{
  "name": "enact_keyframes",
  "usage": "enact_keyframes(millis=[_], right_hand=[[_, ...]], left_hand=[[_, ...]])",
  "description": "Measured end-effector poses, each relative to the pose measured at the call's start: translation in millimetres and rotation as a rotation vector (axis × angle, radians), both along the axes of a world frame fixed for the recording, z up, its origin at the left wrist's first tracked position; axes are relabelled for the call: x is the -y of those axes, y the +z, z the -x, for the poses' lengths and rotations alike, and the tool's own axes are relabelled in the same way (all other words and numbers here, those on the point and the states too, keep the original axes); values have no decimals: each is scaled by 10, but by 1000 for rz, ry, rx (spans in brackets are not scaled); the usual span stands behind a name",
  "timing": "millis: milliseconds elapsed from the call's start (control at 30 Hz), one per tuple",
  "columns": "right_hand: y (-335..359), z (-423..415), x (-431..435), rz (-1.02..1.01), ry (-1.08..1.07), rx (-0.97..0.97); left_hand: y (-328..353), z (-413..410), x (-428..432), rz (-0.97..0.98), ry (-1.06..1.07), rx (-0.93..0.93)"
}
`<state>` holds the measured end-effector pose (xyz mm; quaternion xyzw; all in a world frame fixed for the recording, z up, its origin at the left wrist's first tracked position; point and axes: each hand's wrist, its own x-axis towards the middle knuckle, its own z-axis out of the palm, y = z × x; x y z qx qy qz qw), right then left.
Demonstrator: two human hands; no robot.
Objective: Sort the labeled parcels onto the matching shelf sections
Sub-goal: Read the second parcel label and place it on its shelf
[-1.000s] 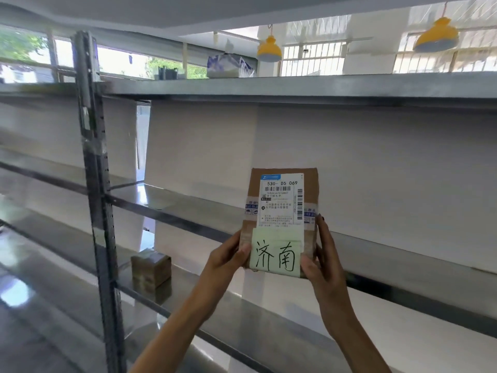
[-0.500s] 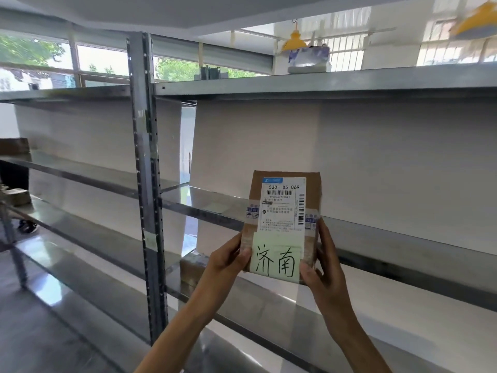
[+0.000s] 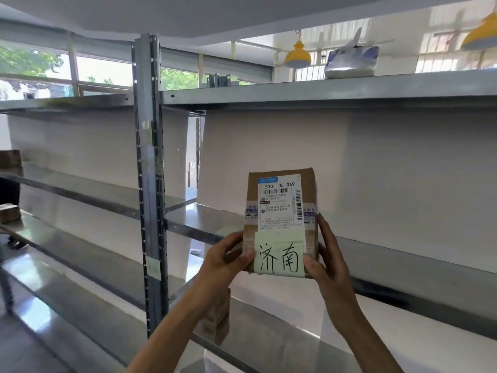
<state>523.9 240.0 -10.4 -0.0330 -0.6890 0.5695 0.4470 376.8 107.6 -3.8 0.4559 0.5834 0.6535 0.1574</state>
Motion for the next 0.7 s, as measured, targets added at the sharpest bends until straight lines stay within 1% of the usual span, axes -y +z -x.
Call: enact_keyframes(millis=[100,267,467,700], right_hand=[[13,231,-202,38,9,-14],[18,666,-496,67,-8,-17],[117,1036,-626,14,-39,22],[100,1373,-584,-17,-107,0]], left_hand=[[43,279,-181,1,-1,-16],[142,754,-440,33,-64,-10],[122,1156,-565,39,-116,0],[99,1582,-627,7,-175,-4]])
